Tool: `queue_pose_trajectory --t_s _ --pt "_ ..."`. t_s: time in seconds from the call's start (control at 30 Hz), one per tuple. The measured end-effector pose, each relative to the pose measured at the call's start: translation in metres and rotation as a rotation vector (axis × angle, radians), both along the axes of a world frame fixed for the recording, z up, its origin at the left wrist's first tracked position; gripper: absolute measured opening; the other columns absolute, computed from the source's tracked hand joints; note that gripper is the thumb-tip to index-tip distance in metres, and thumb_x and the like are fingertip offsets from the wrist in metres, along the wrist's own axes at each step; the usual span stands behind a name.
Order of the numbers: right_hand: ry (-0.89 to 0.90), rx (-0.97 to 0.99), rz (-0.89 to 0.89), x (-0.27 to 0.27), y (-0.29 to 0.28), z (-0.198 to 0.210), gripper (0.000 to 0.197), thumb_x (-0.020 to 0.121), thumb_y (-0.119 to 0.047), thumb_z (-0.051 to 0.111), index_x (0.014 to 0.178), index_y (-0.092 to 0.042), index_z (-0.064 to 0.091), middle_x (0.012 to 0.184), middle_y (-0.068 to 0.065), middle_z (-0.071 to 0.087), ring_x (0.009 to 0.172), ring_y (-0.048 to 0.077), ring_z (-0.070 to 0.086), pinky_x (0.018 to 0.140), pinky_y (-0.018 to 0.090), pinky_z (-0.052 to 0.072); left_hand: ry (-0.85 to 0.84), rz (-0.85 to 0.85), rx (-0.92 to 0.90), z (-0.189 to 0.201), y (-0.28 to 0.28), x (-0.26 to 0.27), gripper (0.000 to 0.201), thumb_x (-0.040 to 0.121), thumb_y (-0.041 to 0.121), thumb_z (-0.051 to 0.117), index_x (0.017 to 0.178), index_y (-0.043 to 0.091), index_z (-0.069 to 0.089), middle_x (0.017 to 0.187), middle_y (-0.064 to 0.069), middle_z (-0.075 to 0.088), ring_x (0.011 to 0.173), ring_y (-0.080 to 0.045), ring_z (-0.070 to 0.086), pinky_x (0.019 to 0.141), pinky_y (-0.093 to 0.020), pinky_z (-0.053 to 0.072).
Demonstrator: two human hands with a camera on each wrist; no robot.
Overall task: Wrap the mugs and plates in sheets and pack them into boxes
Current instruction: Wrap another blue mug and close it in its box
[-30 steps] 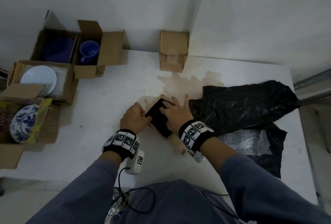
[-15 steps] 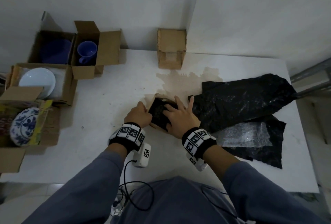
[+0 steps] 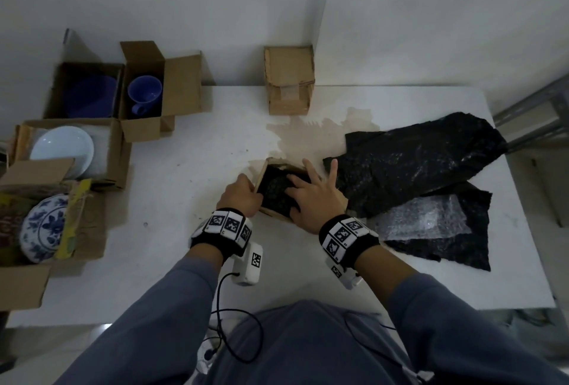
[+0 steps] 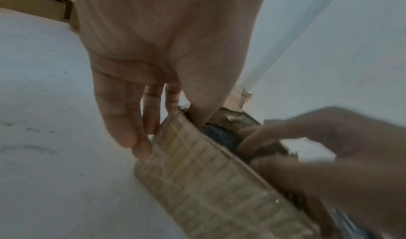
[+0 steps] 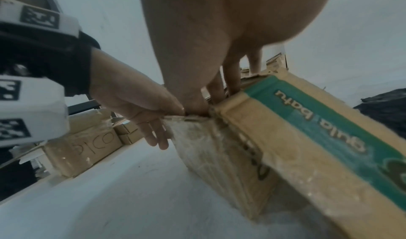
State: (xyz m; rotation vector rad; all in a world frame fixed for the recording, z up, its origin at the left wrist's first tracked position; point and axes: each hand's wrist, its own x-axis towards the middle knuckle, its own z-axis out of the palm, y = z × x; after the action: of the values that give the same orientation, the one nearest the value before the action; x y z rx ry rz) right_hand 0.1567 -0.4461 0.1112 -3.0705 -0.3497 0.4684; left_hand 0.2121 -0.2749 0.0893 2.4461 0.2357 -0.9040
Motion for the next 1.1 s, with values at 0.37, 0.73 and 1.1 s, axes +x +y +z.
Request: queue_pose_trajectory --t_s 0.37,0.73,1.1 --pt "-0.038 -0.038 0.059 -0.018 0.014 -0.009 0.03 0.071 -0.022 0.066 0.098 -0.031 0.075 0.142 -0.001 0.051 0.147 0.034 0.016 0.101 0.078 -0.01 -0.013 0.005 0.05 -0.003 0.007 -0.036 0.092 0.07 0.041 0.077 0.135 0.019 0.016 0.12 -0.012 0.052 0.095 -0.032 0.066 0.079 -0.046 0.058" --pt "-0.208 0.756 -0.891 -0.019 -0.008 -0.029 0.032 0.079 -0.033 0.067 0.094 -0.014 0.048 0.104 0.002 0.046 0.092 0.023 0.052 0.076 0.035 0.043 -0.325 -0.41 -0.035 -0.002 0.011 -0.02 0.144 0.043 0.086 0.068 0.153 0.028 -0.007 0.154 -0.005 0.019 0.139 -0.028 0.029 0.107 -0.052 0.039" --pt "-0.387 1.527 -1.618 0.034 -0.013 -0.014 0.046 0.081 -0.007 0.076 0.112 -0.016 0.043 0.089 0.003 0.062 0.084 0.016 0.063 0.075 0.028 0.055 -0.566 -0.312 -0.107 -0.01 0.01 -0.03 0.12 0.049 0.072 0.077 0.146 0.023 0.025 0.133 0.001 0.043 0.112 -0.02 0.05 0.081 -0.043 0.054"
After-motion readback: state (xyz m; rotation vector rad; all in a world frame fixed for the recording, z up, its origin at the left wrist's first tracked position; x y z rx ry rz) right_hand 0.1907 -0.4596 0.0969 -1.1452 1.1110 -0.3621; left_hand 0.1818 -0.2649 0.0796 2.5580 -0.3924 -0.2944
